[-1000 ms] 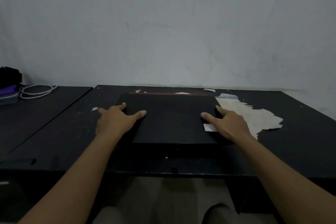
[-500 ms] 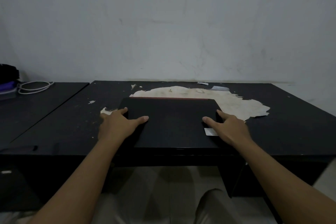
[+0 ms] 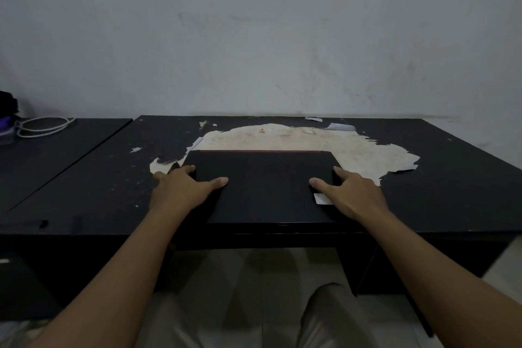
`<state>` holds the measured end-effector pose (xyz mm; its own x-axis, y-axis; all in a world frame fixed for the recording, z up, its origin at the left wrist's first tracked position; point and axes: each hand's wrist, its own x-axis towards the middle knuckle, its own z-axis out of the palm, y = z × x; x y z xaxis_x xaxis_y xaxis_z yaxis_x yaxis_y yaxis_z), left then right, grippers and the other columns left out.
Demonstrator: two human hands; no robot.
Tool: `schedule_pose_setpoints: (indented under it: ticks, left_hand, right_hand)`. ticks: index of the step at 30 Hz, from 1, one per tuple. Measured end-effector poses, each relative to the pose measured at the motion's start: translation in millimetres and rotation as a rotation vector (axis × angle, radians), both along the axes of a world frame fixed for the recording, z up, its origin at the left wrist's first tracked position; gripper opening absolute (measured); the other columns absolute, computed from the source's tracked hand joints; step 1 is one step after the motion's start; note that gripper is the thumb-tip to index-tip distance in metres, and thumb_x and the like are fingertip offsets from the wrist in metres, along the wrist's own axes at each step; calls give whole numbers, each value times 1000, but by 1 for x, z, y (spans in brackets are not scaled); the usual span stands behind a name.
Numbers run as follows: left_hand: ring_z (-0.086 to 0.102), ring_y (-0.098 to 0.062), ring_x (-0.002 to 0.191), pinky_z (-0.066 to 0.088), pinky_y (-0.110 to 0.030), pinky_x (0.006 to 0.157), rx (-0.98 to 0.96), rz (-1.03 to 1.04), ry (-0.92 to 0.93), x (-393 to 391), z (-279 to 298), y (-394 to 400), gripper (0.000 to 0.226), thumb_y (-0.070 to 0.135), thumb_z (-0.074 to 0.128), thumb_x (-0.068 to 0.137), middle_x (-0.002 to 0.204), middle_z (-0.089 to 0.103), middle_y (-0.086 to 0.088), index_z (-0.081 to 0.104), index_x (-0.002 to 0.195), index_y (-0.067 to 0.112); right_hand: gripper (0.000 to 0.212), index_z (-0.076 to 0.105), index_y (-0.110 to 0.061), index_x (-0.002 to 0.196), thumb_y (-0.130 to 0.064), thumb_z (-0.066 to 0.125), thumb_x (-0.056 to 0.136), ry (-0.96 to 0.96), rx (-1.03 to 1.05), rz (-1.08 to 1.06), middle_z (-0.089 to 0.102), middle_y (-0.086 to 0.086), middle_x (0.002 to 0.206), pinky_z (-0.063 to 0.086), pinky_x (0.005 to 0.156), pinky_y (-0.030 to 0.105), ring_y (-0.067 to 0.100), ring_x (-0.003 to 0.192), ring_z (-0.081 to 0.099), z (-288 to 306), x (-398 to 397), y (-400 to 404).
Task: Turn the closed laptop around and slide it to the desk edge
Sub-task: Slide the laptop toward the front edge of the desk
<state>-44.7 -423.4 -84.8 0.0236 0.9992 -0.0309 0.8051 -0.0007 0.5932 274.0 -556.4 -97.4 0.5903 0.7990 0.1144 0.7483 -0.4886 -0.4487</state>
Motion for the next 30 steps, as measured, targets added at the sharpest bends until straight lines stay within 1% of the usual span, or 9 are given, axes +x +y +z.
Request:
schedule_pose_setpoints:
  ticks: [5,7,11,13,16,19,23,27,30]
  left_hand:
    - [32,-42,144,34,-58,109,-43,-48,58,0,9,-8,120,94,60,55,161,20,-17,38,155,33]
    - [31,-39,145,32,-56,112,-75,-84,32,-4,16,-12,128,97,62,48,163,19,-14,38,156,31]
    - [28,-29,149,27,-51,117,-178,-198,-92,-15,30,-20,145,98,68,30,165,28,-3,43,154,27]
    - [29,-29,148,26,-50,118,-206,-286,-79,-22,32,-23,149,93,76,24,164,29,-3,41,154,31]
    - [23,-33,149,26,-53,118,-222,-409,50,-33,30,-28,155,80,88,18,166,17,-8,26,156,47]
    - [25,-35,148,30,-52,117,-187,-452,112,-41,29,-28,158,66,97,15,165,17,-7,22,154,54]
    - [36,-34,141,40,-49,110,-133,-434,95,-41,23,-28,145,53,100,19,158,26,-6,35,149,55]
    - [43,-28,135,45,-35,96,-44,-418,77,-45,12,-27,134,56,96,21,153,33,-3,42,144,58]
    - [45,-27,133,44,-33,92,0,-401,52,-47,8,-28,130,58,95,21,152,35,-3,45,141,60]
  right_hand:
    - [105,35,-34,156,-97,33,72,-57,-95,21,51,4,150,44,94,46,34,130,50,3,1,1]
    - [105,34,-36,156,-98,27,72,-106,-128,29,53,4,149,44,91,45,34,129,51,6,3,-1]
    - [107,30,-41,157,-101,17,70,-194,-193,57,54,5,147,44,93,45,32,129,52,8,7,-8]
    - [104,27,-42,158,-100,18,71,-174,-195,61,53,6,148,44,95,46,33,129,52,7,8,-10]
    - [102,26,-43,158,-99,20,73,-145,-184,60,52,8,149,44,96,46,34,129,51,6,6,-12]
    - [102,25,-43,158,-99,19,73,-136,-180,55,53,9,148,43,97,47,35,129,51,6,4,-13]
    - [102,25,-41,158,-98,18,74,-116,-168,53,53,7,149,44,96,46,34,129,51,4,2,-14]
    - [92,33,-34,158,-88,31,84,-72,-62,25,55,8,144,44,92,43,32,128,52,-5,0,-19]
    - [84,39,-32,155,-81,39,87,-29,26,1,55,13,138,45,95,45,35,126,49,-10,-5,-23]
